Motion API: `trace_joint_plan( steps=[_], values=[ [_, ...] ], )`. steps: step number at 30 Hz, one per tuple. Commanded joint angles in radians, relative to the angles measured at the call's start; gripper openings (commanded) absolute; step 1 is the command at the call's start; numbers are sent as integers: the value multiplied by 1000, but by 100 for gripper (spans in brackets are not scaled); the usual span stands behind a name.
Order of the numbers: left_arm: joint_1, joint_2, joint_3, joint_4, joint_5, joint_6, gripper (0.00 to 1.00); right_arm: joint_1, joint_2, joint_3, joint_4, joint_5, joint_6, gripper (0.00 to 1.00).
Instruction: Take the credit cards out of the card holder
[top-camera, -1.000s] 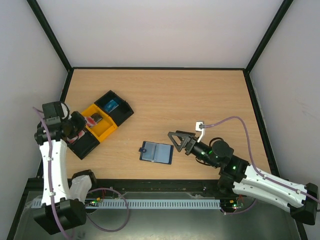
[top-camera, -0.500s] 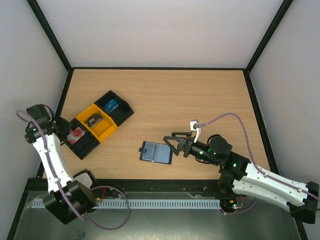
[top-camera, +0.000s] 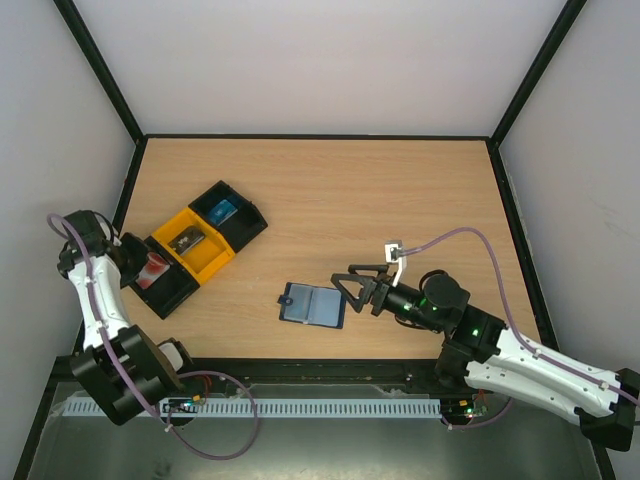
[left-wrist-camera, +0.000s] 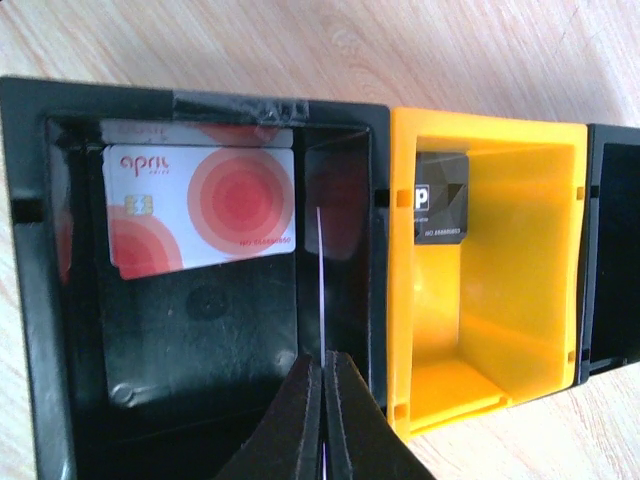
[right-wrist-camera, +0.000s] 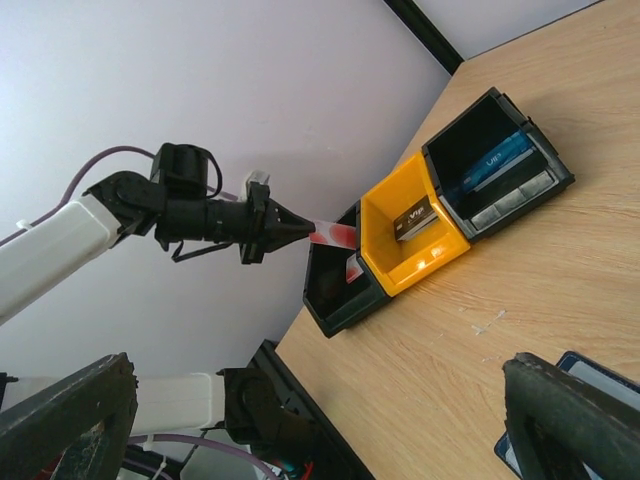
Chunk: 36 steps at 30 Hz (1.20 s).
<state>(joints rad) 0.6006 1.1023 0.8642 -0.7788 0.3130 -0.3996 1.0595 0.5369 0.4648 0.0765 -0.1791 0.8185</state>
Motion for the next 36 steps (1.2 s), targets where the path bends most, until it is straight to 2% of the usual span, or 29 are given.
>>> trace_joint_plan(
  steps=[1,9,14,21,29,31,34,36],
  values=[
    [5,50,-2,88,34,13,3,-3,-17,43,-22,26,-21,98],
    [5,128,-22,155,-38,44,3,-5,-26,43,-44,56,-18,98],
    [6,173,-56,200,0,55,3,-4,-41,41,-38,63,-14,98],
    [5,231,-48,224,-39,42,6,-5,-54,37,-49,95,-9,98],
    [4,238,-45,232,-120,23,25,-4,-44,31,-43,100,-3,98],
    [4,226,-32,224,-147,8,35,-6,-39,32,-44,96,1,97],
    [4,188,-11,215,-187,-25,40,-5,-35,28,-49,97,11,98],
    [4,157,2,218,-200,-54,48,-5,-35,20,-49,100,21,98]
  ],
)
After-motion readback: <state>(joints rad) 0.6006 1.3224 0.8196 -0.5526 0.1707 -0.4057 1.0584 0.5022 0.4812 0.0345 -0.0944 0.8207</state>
